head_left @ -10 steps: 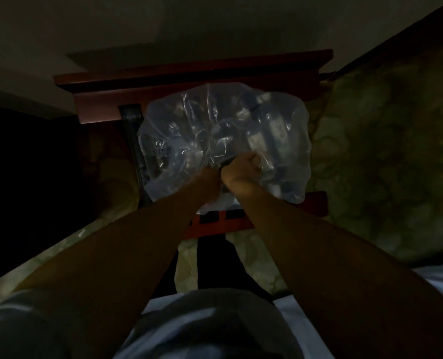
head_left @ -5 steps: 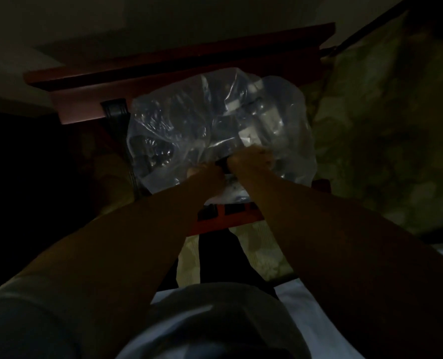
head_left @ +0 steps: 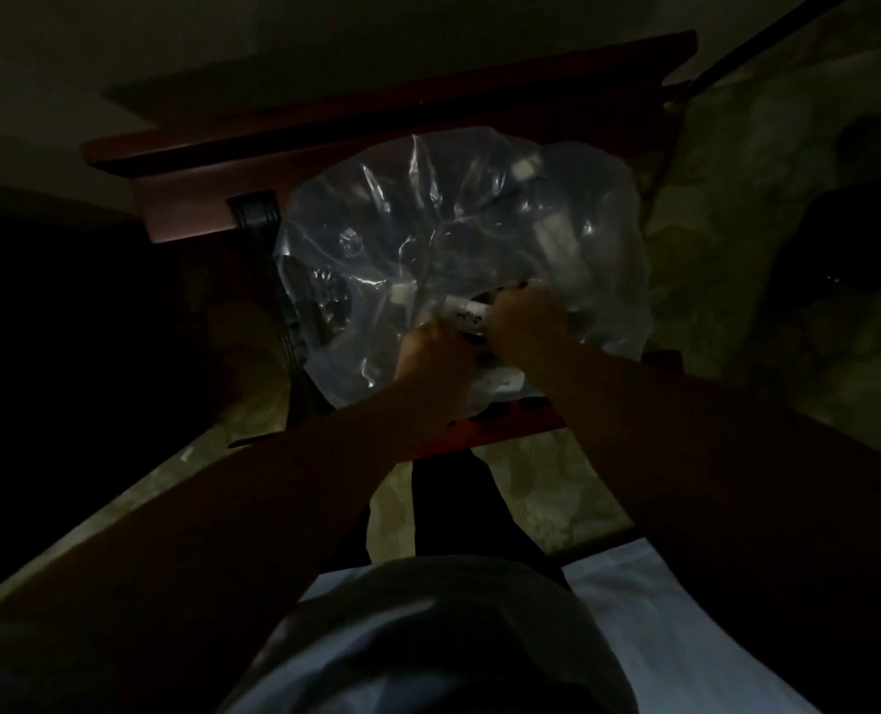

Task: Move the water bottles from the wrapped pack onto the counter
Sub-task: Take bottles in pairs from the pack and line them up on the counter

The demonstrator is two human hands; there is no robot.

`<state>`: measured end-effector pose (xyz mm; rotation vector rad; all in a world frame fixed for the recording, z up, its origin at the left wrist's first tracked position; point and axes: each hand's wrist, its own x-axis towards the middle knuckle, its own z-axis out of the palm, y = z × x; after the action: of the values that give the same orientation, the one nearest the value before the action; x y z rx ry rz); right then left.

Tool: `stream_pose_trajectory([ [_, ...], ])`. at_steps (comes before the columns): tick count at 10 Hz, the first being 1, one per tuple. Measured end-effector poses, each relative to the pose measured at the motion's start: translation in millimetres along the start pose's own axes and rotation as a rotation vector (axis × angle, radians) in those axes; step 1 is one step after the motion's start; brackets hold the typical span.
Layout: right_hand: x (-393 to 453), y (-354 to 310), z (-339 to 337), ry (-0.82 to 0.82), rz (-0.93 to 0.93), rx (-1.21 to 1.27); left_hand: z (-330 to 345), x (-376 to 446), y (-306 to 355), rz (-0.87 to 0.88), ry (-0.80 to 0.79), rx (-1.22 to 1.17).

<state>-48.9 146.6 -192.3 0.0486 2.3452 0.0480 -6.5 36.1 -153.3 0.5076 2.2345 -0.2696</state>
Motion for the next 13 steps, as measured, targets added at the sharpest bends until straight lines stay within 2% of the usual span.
stream_pose_trajectory([
  [1, 3.3, 3.4, -3.4, 0.007, -0.091, -0.007, 0.3, -5.0, 0.8, -0.025, 0.145, -0.005],
  [2, 6.3, -6.3, -19.3, 0.043, 0.160, -0.058, -8.2, -16.1, -3.6, -0.021, 0.254, -0.051],
  [3, 6.7, -4.7, -24.5, -0.155, 0.164, 0.059, -22.9, -38.2, -12.4, 0.027, 0.331, -0.075],
  [4, 14.8, 4.6, -26.0, -0.373, 0.075, 0.295, -31.2, -43.1, -21.9, 0.116, 0.415, -0.197],
  [5, 13.7, 1.4, -37.8, -0.458, 0.143, 0.273, -31.9, -53.2, -26.4, 0.190, 0.483, -0.233],
  [6, 4.4, -3.1, -38.8, -0.415, 0.063, 0.365, -23.9, -66.3, -38.0, 0.211, 0.572, -0.207],
  [8, -8.5, -26.9, -55.6, -0.467, 0.130, 0.347, -33.7, -77.1, -54.5, 0.244, 0.490, -0.250],
  [9, -21.3, -27.3, -76.9, -0.383, 0.174, 0.407, -54.0, -79.8, -57.5, 0.205, 0.329, -0.304],
  [11, -55.0, -43.8, -104.9, -0.354, 0.255, 0.677, -87.2, -96.6, -76.1, 0.058, 0.248, -0.378],
  [13, -101.5, -44.8, -124.9, -0.323, 0.291, 0.746, -97.5, -116.2, -99.1, -0.146, 0.185, -0.630],
])
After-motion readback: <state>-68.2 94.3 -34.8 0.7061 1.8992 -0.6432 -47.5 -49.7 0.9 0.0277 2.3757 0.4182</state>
